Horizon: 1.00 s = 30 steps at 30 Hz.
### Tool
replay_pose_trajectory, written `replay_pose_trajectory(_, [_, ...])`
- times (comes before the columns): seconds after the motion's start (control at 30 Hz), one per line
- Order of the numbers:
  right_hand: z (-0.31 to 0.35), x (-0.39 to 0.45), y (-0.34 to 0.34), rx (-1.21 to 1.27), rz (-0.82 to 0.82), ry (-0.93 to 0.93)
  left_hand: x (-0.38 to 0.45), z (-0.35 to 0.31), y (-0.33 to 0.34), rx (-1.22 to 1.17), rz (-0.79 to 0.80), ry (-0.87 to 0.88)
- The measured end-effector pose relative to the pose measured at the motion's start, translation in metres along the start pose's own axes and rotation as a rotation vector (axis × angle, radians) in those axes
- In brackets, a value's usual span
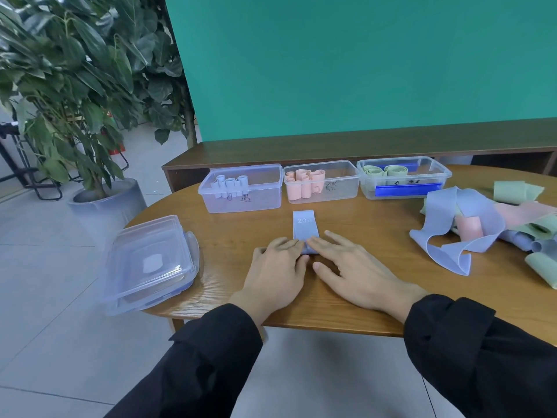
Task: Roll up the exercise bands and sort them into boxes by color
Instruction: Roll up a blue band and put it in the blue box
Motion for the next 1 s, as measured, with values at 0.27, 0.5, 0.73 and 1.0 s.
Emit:
replay_pose_trajectory(0.27, [-0.009, 0.009, 0.003, -0.002, 0.027, 0.035, 0.006, 0.000, -0.001, -0.103, -0.006, -0.022])
replay_pose_trajectory(0.5, [-0.016, 0.019, 0.000, 0.003, -0.002, 0.053, 0.015, 0.009, 0.009, -0.201, -0.038, -0.009])
replay_pose_trajectory(0.73, [-0.020, 0.019, 0.003, 0.027, -0.034, 0.018, 0.024, 0.005, 0.004, -0.331, -0.088, 0.005])
replay_pose_trajectory(1.0, [-0.017, 0.013, -0.003, 0.117, -0.136, 0.055, 0.027, 0.005, 0.000, -0.357, -0.032, -0.089])
Point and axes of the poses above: each hand's wrist, its own x-axis towards the middle knuckle, its own y-axis out of the palm, z = x × y, the point moved 4 cm from there along x, towards the middle knuckle, and after that the axes turned 13 degrees about -y, right-handed, at the moved point
